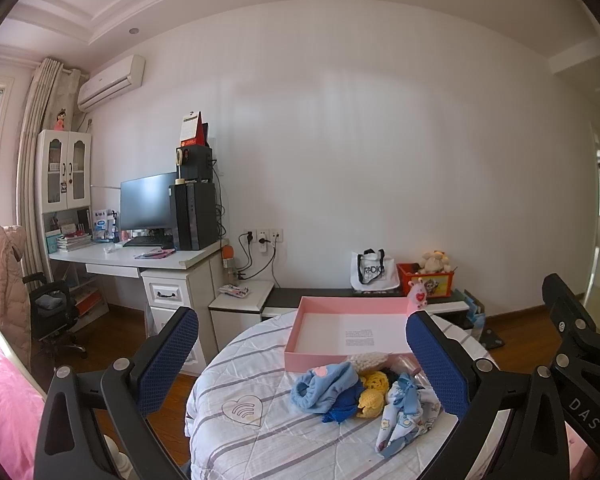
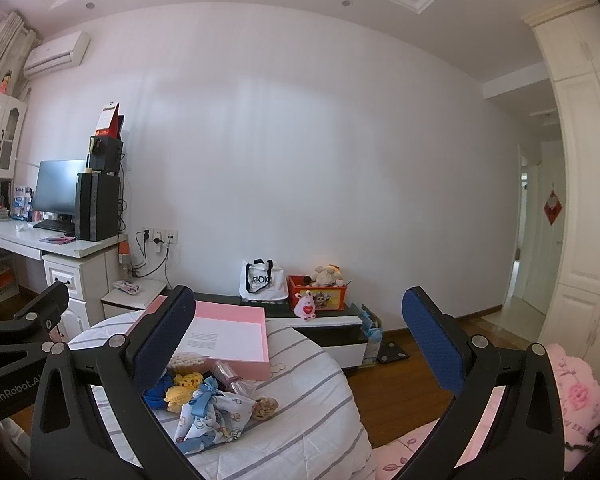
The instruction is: Organize soft objects
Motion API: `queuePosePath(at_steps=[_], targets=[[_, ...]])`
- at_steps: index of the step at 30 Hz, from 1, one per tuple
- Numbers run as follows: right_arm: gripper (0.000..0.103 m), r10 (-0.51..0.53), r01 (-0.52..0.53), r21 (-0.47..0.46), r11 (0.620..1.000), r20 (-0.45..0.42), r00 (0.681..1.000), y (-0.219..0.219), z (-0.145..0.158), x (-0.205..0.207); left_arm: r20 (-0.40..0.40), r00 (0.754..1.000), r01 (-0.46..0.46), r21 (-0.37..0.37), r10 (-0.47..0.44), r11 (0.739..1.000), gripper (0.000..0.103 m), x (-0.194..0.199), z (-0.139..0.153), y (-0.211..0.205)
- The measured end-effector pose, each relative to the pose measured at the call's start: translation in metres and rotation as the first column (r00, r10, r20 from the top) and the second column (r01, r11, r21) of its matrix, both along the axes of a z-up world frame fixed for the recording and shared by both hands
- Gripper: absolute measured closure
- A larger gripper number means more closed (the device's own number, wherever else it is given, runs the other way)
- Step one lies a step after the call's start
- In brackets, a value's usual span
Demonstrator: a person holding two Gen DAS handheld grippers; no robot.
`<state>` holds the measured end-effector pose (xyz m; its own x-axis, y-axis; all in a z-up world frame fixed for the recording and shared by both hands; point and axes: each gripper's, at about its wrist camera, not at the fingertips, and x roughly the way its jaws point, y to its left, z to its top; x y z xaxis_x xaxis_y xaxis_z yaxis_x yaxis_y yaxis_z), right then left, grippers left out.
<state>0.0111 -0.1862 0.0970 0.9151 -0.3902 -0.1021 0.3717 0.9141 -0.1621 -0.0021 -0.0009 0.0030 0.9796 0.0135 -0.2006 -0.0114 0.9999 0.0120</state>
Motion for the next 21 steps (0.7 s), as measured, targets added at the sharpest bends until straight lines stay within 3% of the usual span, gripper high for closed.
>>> queuePosePath(at_steps=[21], targets=[[0.000,0.001,-0.001,-0.002,1.000,0.002,1.000,0.0009,0.0006,-0.0008,0.005,1.000,0.001,-0.002,-0.001,1.000,0.000,0.0005,-0.0023,0.0019]])
